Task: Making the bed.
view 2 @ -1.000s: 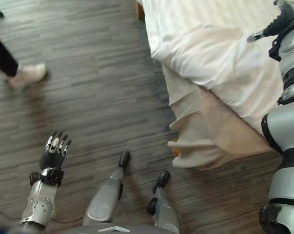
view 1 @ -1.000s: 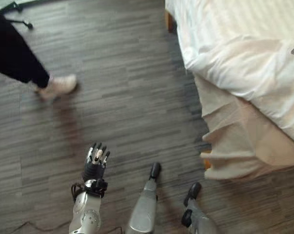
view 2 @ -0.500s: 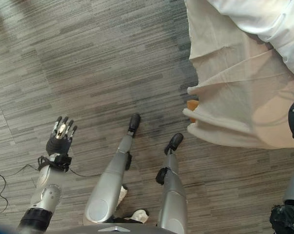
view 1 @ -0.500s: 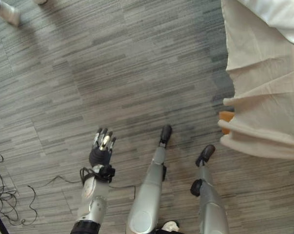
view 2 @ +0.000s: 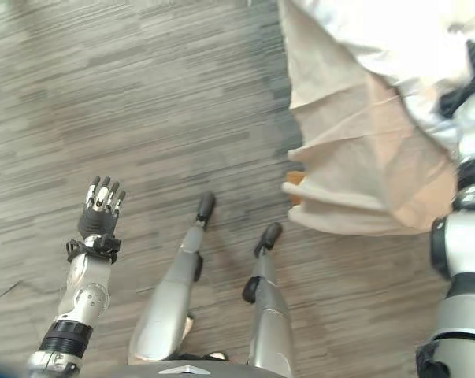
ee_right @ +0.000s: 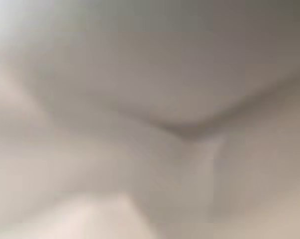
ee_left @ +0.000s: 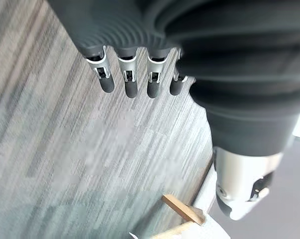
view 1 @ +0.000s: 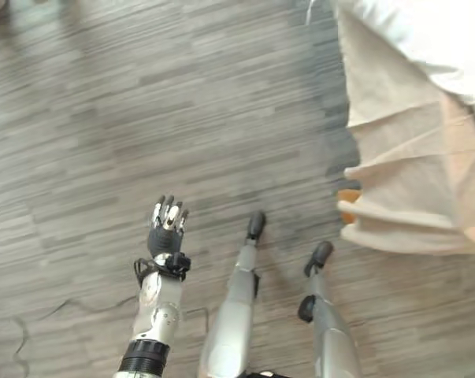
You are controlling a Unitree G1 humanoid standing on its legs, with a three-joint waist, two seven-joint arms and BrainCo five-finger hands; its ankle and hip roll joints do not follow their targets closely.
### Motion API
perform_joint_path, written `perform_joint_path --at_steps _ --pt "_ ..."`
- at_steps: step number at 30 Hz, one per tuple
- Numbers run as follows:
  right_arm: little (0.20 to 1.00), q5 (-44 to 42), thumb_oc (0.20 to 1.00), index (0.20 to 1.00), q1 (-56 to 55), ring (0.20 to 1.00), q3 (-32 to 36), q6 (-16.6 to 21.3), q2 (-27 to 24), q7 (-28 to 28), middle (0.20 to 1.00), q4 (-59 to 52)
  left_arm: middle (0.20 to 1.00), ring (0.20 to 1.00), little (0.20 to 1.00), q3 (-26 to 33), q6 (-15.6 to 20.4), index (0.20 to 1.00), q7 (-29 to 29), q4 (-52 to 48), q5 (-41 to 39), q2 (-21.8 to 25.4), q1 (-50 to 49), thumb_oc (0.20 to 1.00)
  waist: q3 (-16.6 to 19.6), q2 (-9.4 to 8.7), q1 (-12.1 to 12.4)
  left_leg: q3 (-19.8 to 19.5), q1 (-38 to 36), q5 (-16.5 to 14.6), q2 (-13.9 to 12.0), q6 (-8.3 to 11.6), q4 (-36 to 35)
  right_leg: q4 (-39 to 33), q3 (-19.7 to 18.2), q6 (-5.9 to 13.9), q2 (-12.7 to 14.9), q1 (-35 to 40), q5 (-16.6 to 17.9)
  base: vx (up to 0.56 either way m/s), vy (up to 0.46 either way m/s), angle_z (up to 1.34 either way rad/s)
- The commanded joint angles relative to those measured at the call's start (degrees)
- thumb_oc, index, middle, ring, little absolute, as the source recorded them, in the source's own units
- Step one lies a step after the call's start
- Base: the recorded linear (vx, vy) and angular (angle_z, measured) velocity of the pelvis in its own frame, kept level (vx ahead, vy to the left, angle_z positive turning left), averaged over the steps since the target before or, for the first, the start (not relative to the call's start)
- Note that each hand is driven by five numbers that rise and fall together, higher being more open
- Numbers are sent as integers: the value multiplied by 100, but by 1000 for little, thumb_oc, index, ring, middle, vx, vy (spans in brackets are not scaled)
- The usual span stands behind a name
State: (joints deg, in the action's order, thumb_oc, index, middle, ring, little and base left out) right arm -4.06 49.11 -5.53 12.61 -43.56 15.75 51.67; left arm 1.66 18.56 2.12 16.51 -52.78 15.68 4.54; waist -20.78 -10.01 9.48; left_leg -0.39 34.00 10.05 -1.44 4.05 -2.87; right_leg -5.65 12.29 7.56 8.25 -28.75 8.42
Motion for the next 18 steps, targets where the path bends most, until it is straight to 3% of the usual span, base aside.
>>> perform_joint_path --at_steps 1,2,3,8,15,18 --pt "200 248 200 200 -1313 200 -1257 -778 666 -830 200 1579 1000 1000 1000 229 411 1000 26 -122 -53 -349 276 1000 -759 738 17 24 -239 -118 141 -74 -213 65 -425 154 -66 117 130 16 41 -16" --pt "200 512 200 200 -2043 200 -1225 -791 1290 -862 200 1493 1000 1000 1000 242 421 1000 41 36 -109 -378 323 1000 -757 735 -116 55 -365 -162 129 -91 -213 65 -446 146 -67 231 110 10 25 -15" --pt "200 594 200 200 -2398 200 -1163 -833 1583 -878 200 1375 1000 1000 1000 261 448 1000 69 50 -140 -388 303 1000 -753 732 -174 59 -411 -166 134 -95 -213 65 -456 142 -70 274 110 24 33 -16" --pt "200 430 200 200 -3670 200 -694 -767 2357 -834 200 1649 1000 1000 1000 256 514 1000 200 124 -160 -409 230 1000 -681 721 -422 114 -648 -176 124 -121 -213 65 -497 137 -50 452 119 -6 26 -4" --pt "200 -52 200 200 -4118 200 -314 -647 2633 -620 200 2023 1000 1000 1000 147 602 1000 215 356 -346 -491 188 1000 -526 725 -560 198 -955 -235 113 -149 -213 65 -578 135 -28 661 106 -7 12 3" --pt "200 18 200 200 -3908 200 -564 -505 2593 -499 200 1406 1000 1000 1000 229 702 1000 195 515 -627 -612 242 1000 -421 707 -594 296 -1181 -293 98 -173 -213 65 -659 143 -26 797 120 -14 22 -6"
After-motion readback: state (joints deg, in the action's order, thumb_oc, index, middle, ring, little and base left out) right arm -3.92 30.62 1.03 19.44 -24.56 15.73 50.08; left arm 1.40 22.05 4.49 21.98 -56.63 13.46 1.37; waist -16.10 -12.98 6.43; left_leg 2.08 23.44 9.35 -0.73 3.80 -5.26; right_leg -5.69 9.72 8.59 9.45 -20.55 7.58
